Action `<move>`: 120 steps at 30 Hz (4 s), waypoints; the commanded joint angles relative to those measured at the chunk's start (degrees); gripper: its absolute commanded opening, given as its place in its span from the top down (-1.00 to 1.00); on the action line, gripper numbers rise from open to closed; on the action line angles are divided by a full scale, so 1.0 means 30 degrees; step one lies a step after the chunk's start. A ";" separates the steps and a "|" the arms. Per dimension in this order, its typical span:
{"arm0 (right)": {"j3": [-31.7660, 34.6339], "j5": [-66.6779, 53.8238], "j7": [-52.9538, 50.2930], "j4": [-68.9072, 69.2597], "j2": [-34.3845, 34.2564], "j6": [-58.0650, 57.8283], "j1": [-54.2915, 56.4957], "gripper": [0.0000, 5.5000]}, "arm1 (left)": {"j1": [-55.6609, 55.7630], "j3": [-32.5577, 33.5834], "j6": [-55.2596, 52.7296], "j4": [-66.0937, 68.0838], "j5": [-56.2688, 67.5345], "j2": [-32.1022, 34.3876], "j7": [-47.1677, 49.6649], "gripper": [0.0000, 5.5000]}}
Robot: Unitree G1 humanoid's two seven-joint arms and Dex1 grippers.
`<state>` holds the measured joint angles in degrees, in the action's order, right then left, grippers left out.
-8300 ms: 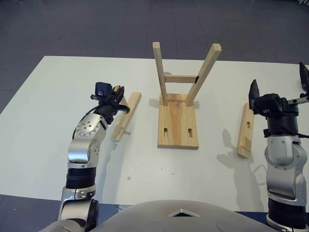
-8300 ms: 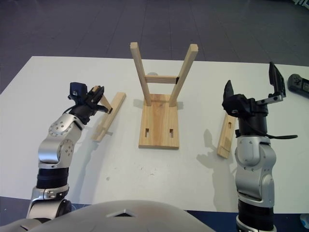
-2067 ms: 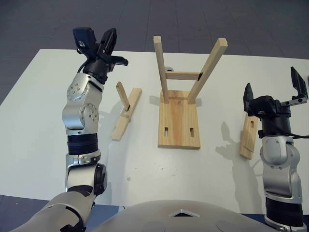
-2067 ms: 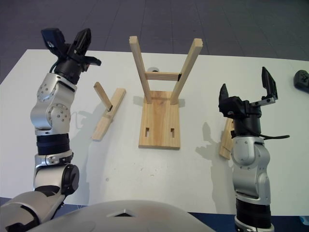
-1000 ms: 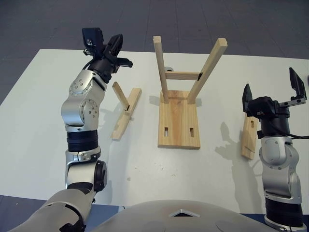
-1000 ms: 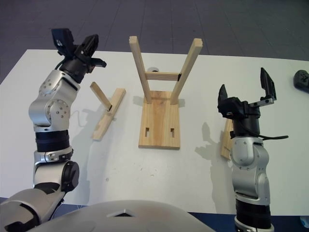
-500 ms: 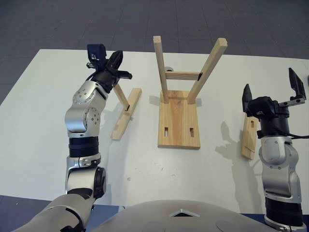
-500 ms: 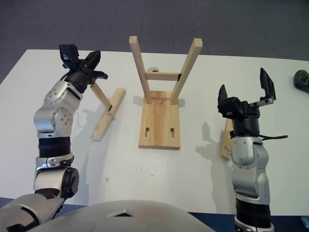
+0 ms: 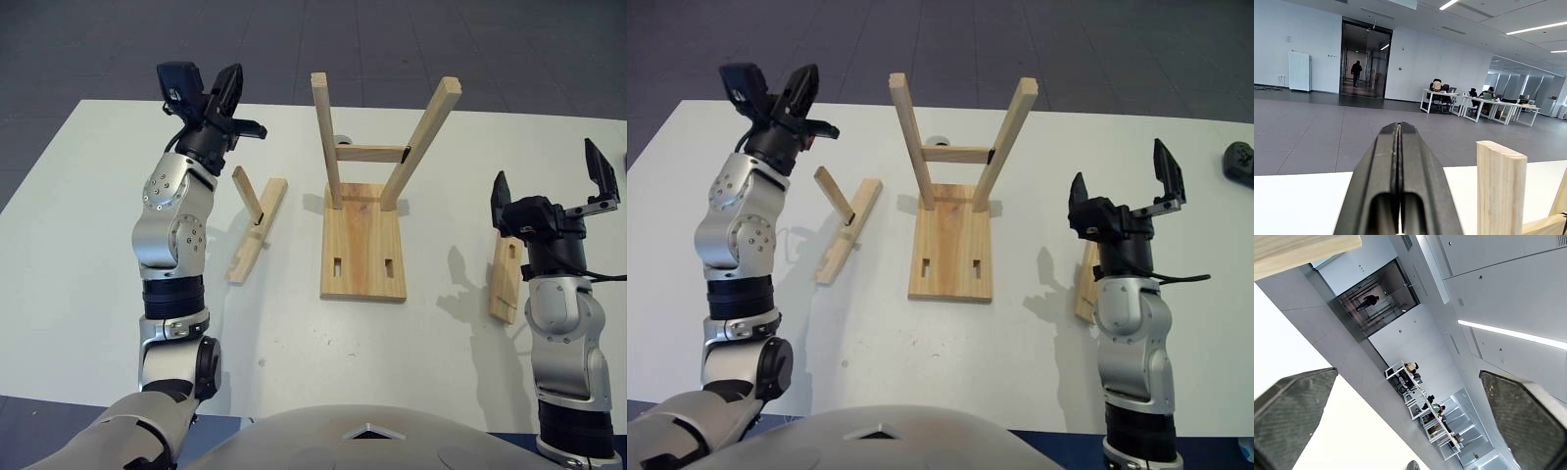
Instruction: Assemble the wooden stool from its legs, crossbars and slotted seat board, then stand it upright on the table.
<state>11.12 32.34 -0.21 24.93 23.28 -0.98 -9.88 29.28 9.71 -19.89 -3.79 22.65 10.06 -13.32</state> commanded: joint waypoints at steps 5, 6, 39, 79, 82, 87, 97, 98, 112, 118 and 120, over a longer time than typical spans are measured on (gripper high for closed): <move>-0.0023 -0.0006 0.0210 0.0418 -0.0021 -0.0067 -0.0140 -0.96 | -0.0957 -0.0285 0.1243 0.3406 -0.0981 -0.0541 0.0148 0.99; -0.0036 0.0001 0.0222 0.0546 -0.0072 -0.0107 -0.0178 -0.96 | -0.1250 -0.0100 0.1599 0.5375 -0.1167 -0.0776 0.0356 0.99; -0.0491 0.0178 -0.0149 0.0083 -0.0369 -0.0105 -0.0776 -0.96 | 0.0217 0.1716 -0.3303 0.0699 0.2018 0.2157 0.0075 0.31; 0.0681 0.0273 -0.0563 0.1234 -0.0955 -0.0226 -0.3202 -0.96 | -0.6585 -0.5155 -1.2079 -0.1873 -0.0214 0.7554 -0.2954 -0.19; 0.0616 0.0300 -0.0617 0.1143 -0.0977 -0.0251 -0.3056 -0.96 | -0.6321 -0.5201 -1.1934 -0.1697 -0.0438 0.7625 -0.3362 -0.01; 0.0526 0.0261 -0.0600 0.0941 -0.0903 -0.0242 -0.2638 -0.96 | -0.6228 -0.5234 -1.1546 -0.1878 -0.0553 0.7432 -0.3858 0.25; 0.0817 -0.6658 0.1786 0.1676 -0.1958 -0.1085 0.0267 -0.96 | -0.1143 -0.0779 -0.4490 -0.1614 -0.0197 0.4052 -0.2018 0.25; 0.0990 -0.9155 0.2478 0.2099 -0.2495 -0.2325 0.1182 -0.96 | -0.0102 -0.0586 -0.3759 -0.1838 -0.0175 0.3915 -0.1982 0.25; 0.1902 -3.4587 -0.2358 0.4844 -0.3431 -0.9974 0.9266 -0.96 | 0.2673 -0.4502 -0.1594 -0.5540 0.1021 0.3487 -0.6786 0.25; 0.1209 -4.0170 -0.6429 0.4745 -0.3236 -0.9043 1.0974 -0.96 | 0.1972 -0.6525 -0.0795 -0.5768 0.0401 0.3499 -0.8813 0.25; 0.1076 -4.1621 -0.7147 0.4793 -0.2789 -0.8942 1.1183 -0.96 | 0.1756 -0.7107 -0.0411 -0.5786 0.0026 0.3538 -0.9223 0.25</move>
<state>14.74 -88.32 -18.92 38.54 13.45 -28.29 22.74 34.76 -9.94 -22.73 -20.63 24.27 20.48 -39.49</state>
